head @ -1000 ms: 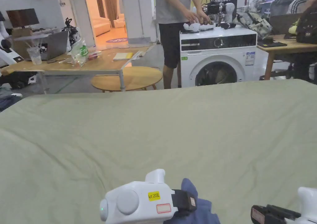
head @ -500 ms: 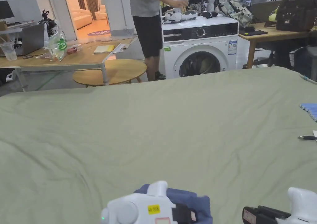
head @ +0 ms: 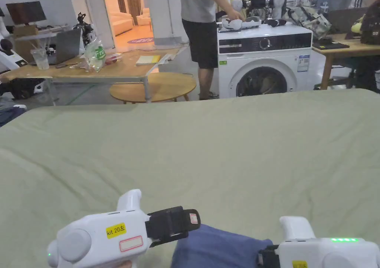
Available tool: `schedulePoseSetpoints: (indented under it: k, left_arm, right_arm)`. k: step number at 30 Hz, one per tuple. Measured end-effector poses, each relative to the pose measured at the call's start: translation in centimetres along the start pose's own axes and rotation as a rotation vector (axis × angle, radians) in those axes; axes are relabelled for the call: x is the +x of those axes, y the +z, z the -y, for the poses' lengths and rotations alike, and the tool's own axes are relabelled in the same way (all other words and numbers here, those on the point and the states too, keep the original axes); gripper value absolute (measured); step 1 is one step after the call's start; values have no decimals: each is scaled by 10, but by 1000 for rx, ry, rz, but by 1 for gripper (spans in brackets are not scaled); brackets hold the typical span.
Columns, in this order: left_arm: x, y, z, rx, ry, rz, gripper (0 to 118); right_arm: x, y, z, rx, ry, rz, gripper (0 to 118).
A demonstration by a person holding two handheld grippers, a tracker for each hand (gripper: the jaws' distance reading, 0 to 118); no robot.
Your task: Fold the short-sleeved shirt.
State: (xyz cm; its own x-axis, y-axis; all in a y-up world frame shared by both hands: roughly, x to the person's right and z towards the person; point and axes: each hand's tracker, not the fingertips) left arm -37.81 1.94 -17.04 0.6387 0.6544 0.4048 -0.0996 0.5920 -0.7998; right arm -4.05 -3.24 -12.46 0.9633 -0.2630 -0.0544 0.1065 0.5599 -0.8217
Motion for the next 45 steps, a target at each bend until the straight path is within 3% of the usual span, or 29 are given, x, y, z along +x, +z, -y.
schedulePoseSetpoints:
  k: [2,3,9,11,12,13,14,19,21,23,26,27,29,32,36,38,42,44,45]
  left_arm:
    - [-26,2,4,-31,97,-12,90]
    - [-36,0,8,-61,131,23,90]
    - [-64,-49,31,-158,254,22,90]
    - [-62,-61,38,-175,239,55,89]
    - [-57,-61,39,-154,220,73,81]
    - [-53,-63,37,-157,222,69,49]
    - [-51,-68,37,-170,229,65,38]
    - [-57,-62,38,-149,280,47,31]
    - [-55,-50,36,-145,280,49,30]
    - [-54,-31,30,-115,274,60,30]
    - [-62,20,15,-3,292,79,30]
    - [-68,44,10,48,289,70,30]
    - [-88,92,1,122,273,33,30]
    - [-132,167,-11,160,238,-162,30]
    - [-200,238,-28,221,333,-315,30]
    - [-230,257,-38,221,341,-370,30]
    - [-256,261,-60,169,267,-508,30]
    - [-259,255,-67,184,234,-664,49]
    - [-259,250,-73,203,187,-773,67]
  right_arm:
    - [-3,-26,3,-141,118,50,0]
    - [-5,-27,5,-106,150,52,0]
    - [-8,-17,10,-60,130,65,0]
    - [-5,-16,10,-53,105,52,0]
    - [-2,-16,10,-52,93,45,0]
    - [-1,-15,10,-52,85,38,0]
    - [1,-16,10,-52,74,35,0]
    - [3,-9,11,-26,63,6,0]
    - [-8,14,10,52,-48,-17,0]
    - [-27,31,1,148,13,-165,0]
    - [-77,26,-23,171,185,-58,0]
    - [-94,19,-31,174,215,-74,0]
    - [-130,-1,-45,141,212,-166,0]
    - [-190,-25,-62,155,247,-232,0]
    - [-265,-65,-82,91,310,-330,0]
    - [-296,-78,-89,88,358,-353,0]
    - [-334,-99,-101,70,335,-414,0]
    - [-339,-104,-104,64,318,-409,0]
    - [-338,-104,-106,66,309,-405,0]
